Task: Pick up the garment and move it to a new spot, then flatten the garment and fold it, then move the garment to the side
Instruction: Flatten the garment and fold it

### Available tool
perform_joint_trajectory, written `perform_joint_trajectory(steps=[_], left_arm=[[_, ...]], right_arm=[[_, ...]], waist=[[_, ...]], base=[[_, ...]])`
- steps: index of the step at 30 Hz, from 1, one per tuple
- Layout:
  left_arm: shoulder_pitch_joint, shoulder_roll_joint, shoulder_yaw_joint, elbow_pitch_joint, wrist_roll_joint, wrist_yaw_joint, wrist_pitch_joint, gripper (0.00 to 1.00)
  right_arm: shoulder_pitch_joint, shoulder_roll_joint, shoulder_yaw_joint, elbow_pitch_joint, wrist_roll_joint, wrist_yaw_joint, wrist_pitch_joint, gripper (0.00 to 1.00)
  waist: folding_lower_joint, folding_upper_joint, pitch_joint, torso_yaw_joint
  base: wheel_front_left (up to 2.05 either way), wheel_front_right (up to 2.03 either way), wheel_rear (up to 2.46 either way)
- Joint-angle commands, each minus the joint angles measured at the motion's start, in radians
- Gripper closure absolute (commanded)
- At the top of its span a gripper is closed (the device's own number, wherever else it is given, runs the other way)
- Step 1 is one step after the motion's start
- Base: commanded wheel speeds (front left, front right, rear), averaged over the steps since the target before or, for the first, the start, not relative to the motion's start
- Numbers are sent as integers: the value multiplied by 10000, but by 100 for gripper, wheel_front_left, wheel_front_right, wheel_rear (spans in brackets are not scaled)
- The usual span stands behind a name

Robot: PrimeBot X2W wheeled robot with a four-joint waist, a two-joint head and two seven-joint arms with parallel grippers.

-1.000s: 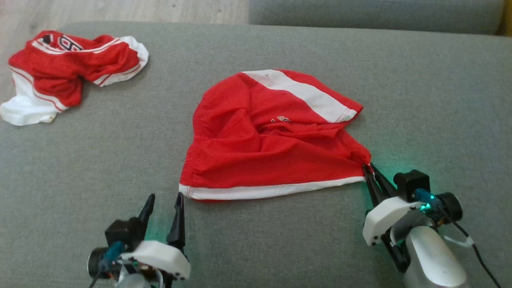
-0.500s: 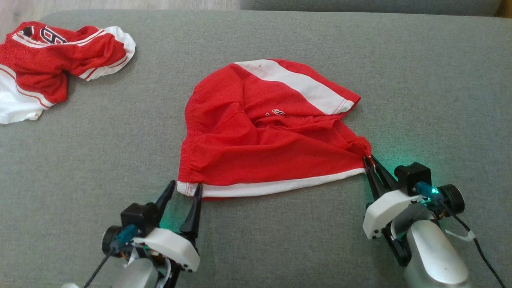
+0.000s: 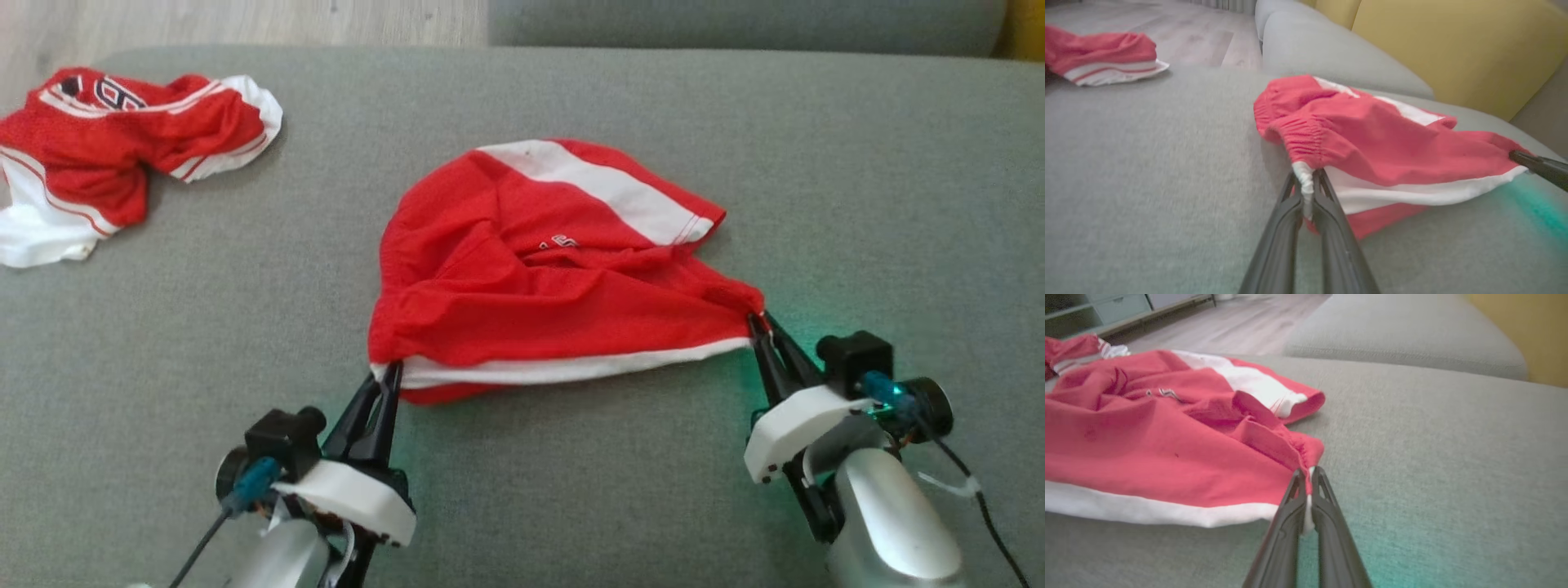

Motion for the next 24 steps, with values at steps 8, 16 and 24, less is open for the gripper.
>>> perform_joint_trajectory(steps=[8,16,24], left_arm=[[-88,767,587,-2719,318,366,-229,100],[-938,1880,1127,-6760,821,814,859,100],[-2603,2459,1467,-9161,591,691,2594,100]], right_arm=[[-29,-27,130,-1771,980,-7,-548,100],[140,-45,-172,-5532,1148,-7,319,100],[187,-154,-524,-9164,1193,-7,2036,100]], waist=[[0,0,-1093,-194],[0,0,-1829,-477],[0,0,-1786,-830]], base=[[0,0,0],[0,0,0],[0,0,0]])
